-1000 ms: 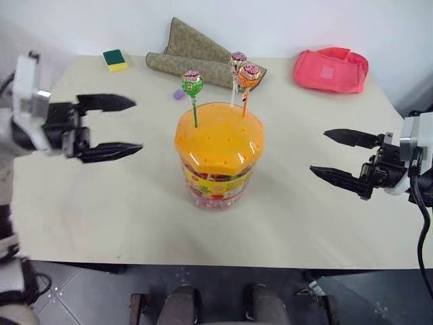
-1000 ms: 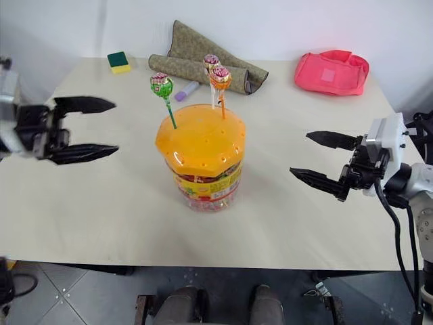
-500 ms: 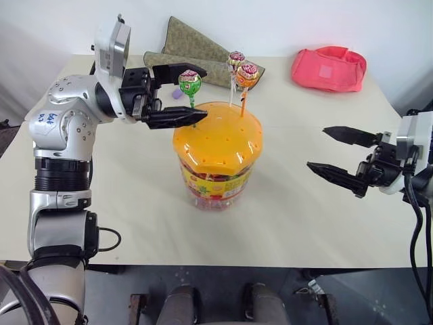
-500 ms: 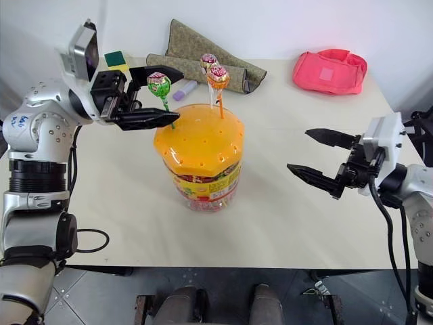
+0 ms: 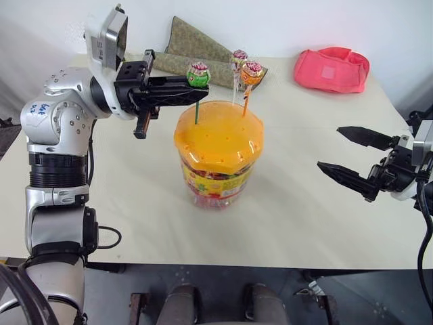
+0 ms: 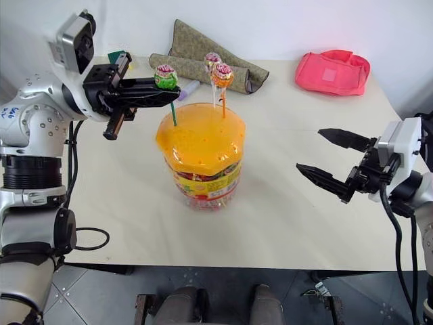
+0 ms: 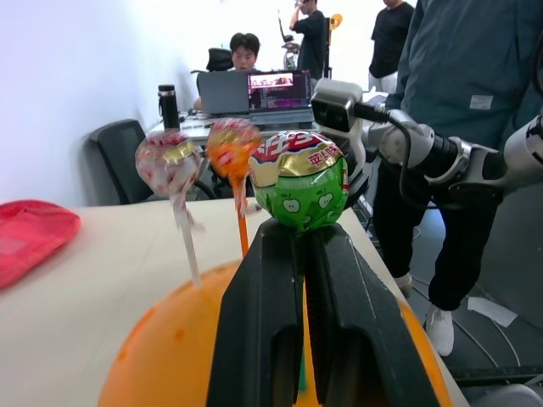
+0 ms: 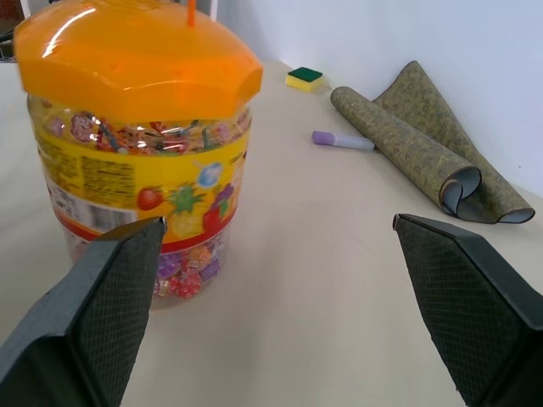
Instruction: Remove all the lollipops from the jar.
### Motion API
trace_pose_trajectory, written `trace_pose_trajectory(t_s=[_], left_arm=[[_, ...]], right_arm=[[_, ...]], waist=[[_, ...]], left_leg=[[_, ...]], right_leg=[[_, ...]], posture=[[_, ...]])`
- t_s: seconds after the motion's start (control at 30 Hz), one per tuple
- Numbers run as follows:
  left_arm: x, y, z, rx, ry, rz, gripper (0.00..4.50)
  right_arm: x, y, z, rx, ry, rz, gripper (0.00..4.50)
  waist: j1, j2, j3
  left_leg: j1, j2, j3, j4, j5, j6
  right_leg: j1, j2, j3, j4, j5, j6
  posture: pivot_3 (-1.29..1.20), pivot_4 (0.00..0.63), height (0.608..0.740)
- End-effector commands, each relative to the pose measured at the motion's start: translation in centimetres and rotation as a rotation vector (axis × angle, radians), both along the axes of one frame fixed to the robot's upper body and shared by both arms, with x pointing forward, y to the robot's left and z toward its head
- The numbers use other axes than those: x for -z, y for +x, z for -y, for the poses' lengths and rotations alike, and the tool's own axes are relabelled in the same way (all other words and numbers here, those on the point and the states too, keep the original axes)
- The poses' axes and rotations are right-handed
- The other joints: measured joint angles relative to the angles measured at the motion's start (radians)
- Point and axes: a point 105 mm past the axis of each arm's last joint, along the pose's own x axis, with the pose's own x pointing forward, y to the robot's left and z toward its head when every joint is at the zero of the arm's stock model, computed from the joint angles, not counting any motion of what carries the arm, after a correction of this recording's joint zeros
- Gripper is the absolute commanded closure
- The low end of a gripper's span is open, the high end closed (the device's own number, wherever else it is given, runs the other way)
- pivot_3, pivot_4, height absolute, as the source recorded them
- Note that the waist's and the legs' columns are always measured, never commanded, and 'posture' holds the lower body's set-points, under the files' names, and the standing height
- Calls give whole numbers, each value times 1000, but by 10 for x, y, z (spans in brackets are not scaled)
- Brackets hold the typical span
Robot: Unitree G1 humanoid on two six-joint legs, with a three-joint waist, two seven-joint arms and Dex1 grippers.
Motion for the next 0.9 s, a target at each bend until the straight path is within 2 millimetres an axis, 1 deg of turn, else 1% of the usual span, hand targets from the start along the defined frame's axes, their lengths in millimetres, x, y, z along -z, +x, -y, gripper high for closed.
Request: trace_pose_trajectory(t_s=[0.03,0.1,0.2,0.27,0.3,0.33,0.4,0.47,0.53,0.57,0.67,0.7,0.73,0.8,0.83,0.9], left_arm=[[-33,-13,2,22,-90,98,4484],[-47,-12,2,-18,-127,124,4484],[-60,-4,-2,-116,-154,130,4484],[-61,12,-15,-273,-125,98,4484],[-58,23,-26,-377,-98,58,4484],[-55,30,-33,-445,-80,31,4484],[-37,43,-53,-587,7,-44,4484],[-16,51,-72,-715,98,-139,4484],[16,57,-98,-867,229,-250,4484],[25,57,-105,-907,265,-276,4484],[55,53,-129,-1020,368,-381,4484],[69,51,-139,-1060,410,-426,4484],[87,47,-150,-1106,456,-493,4484],[111,40,-165,-1158,508,-578,4484],[121,37,-170,-1175,520,-616,4484],[136,34,-177,-1201,542,-680,4484]], right_arm=[[-13,-3,2,6,-1,66,0],[-15,-3,2,3,-1,70,0],[-16,-3,1,-2,-1,73,0],[-18,-4,0,-10,1,76,0],[-18,-5,-2,-19,4,74,0],[-19,-6,-2,-25,5,73,0],[-18,-9,-6,-58,3,60,0],[-16,-13,-10,-90,-6,41,0],[-13,-17,-17,-139,-16,10,0],[-12,-19,-19,-153,-19,1,0],[-10,-23,-24,-199,-26,-21,0],[-9,-26,-28,-228,-23,-33,0],[-7,-31,-33,-275,-28,-52,0],[-4,-39,-42,-347,-43,-80,0],[-1,-41,-44,-370,-55,-85,0],[0,-37,-45,-367,-50,-77,0]], waist=[[0,0,0],[-1,0,0],[-2,-1,0],[-2,-1,0],[-5,0,0],[-8,0,0],[-11,0,0],[-10,0,0],[-8,-1,1],[-6,-1,1],[-3,-4,2],[-2,-6,3],[-1,-6,4],[-2,-6,4],[-2,-6,4],[0,-8,5]], left_leg=[[0,0,0,0,0,0],[0,0,0,0,0,0],[0,0,0,0,0,0],[0,0,0,0,0,0],[0,0,0,0,0,0],[1,0,0,0,0,0],[2,0,1,-1,0,0],[2,0,1,-1,0,0],[1,0,1,-1,0,0],[1,0,1,-1,0,0],[1,0,1,-1,0,0],[1,1,1,-1,0,0],[1,1,1,-1,0,0],[1,0,1,-1,0,0],[1,1,1,-1,0,0],[1,1,0,-1,0,0]], right_leg=[[0,0,0,0,0,0],[0,0,0,0,0,0],[0,0,0,0,0,0],[0,0,0,0,0,0],[0,0,0,0,0,0],[0,0,1,0,0,0],[0,1,1,1,0,0],[0,1,1,1,0,0],[0,1,1,0,0,0],[-1,1,2,1,0,0],[-1,1,2,1,0,0],[-1,1,2,1,0,0],[-1,1,2,1,0,0],[-1,1,2,1,0,0],[-1,1,2,1,0,0],[-1,1,1,1,0,0]], posture=[[0,150,740],[0,150,740],[0,150,740],[0,150,740],[0,150,740],[0,150,740],[0,150,740],[0,150,740],[0,150,740],[0,150,740],[0,150,740],[0,150,740],[0,150,740],[0,150,740],[0,150,740],[0,150,740]])
